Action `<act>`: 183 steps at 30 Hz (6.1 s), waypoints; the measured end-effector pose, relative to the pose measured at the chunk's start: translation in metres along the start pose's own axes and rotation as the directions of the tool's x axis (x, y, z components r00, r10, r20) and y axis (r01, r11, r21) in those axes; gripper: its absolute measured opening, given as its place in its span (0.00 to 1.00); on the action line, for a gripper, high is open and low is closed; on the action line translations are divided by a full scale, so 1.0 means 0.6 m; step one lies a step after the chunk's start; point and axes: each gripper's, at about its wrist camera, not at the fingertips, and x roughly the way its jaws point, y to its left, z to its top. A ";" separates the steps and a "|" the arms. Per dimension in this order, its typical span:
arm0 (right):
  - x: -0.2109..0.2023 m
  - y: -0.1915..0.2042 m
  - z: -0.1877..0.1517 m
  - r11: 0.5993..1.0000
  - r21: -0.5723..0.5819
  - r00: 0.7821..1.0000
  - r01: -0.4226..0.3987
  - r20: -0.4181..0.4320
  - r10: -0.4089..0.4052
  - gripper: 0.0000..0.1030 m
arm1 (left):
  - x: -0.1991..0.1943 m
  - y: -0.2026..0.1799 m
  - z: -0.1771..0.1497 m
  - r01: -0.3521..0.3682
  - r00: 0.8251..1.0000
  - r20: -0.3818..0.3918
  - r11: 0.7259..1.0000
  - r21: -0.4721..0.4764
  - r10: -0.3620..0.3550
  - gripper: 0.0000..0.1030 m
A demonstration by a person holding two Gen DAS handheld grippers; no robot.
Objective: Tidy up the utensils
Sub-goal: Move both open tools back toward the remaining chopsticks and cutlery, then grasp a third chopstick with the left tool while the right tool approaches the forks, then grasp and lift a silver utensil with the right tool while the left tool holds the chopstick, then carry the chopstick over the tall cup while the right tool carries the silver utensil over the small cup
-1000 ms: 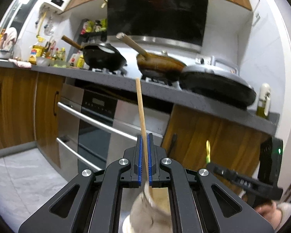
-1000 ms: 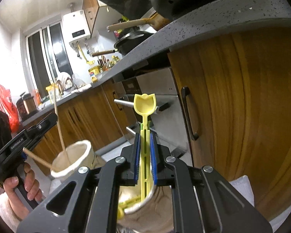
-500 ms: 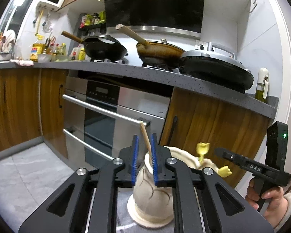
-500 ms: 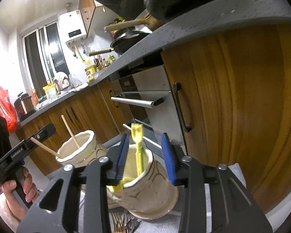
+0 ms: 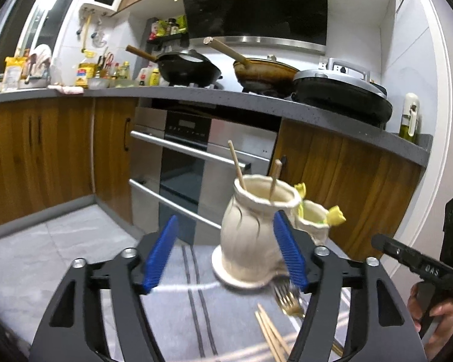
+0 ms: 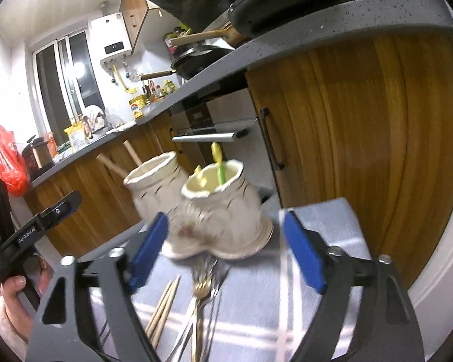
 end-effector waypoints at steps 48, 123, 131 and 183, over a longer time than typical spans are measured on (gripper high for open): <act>-0.038 0.013 -0.068 0.975 -0.193 0.993 0.107 -0.034 -0.116 0.95 | -0.027 -0.066 -0.118 -0.181 0.948 -0.247 0.978 0.099 0.200 0.80; 0.142 0.049 -0.091 0.969 -0.246 0.872 0.015 -0.471 -0.133 0.17 | 0.093 -0.090 -0.164 0.042 0.793 -0.594 0.960 0.277 0.136 0.05; 0.160 0.042 -0.088 0.973 -0.230 0.861 -0.013 -0.498 -0.107 0.04 | 0.119 -0.095 -0.156 0.067 0.789 -0.601 0.956 0.286 0.124 0.06; -0.018 0.038 0.099 0.975 -0.044 0.970 -0.219 0.098 0.222 0.01 | -0.030 -0.087 0.032 0.186 0.981 -0.091 0.971 0.151 -0.174 0.05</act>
